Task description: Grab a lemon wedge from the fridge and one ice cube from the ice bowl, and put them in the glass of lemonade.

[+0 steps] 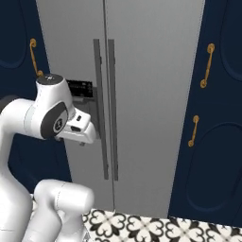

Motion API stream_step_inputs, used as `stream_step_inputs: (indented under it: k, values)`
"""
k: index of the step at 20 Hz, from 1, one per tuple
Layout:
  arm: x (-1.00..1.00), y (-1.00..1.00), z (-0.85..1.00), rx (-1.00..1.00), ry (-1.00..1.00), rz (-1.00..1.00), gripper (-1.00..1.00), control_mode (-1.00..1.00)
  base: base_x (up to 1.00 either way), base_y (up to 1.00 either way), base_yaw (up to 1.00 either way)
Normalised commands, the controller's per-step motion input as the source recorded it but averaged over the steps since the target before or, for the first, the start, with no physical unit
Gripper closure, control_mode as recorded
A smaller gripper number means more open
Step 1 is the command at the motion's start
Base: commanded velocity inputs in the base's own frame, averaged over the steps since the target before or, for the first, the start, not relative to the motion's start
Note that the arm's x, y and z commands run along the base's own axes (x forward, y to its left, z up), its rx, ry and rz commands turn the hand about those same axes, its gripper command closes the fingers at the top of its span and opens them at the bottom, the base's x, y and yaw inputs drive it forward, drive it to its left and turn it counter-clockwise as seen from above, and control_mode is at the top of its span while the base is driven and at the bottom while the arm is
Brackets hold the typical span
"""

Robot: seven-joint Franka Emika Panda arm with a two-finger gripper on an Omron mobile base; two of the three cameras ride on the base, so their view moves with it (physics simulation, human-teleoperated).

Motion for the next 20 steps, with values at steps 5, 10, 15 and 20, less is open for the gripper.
stream_step_inputs:
  k: [5, 10, 15, 20]
  values:
    - [0.04, -0.15, 0.26, 0.09, -0.2, 0.0, -1.0, -1.0, 0.0, 0.0, 0.0]
    - [0.33, 0.0, 0.45, 0.02, -0.17, -0.05, -1.0, -1.0, 0.0, 0.0, 0.0]
    - [0.81, 0.06, 0.02, -0.04, -0.05, 0.0, -1.0, -1.0, 0.0, 0.0, 0.0]
    - [0.45, 0.1, 0.0, -0.06, -0.15, 0.03, -1.0, -1.0, 0.0, 0.0, 0.0]
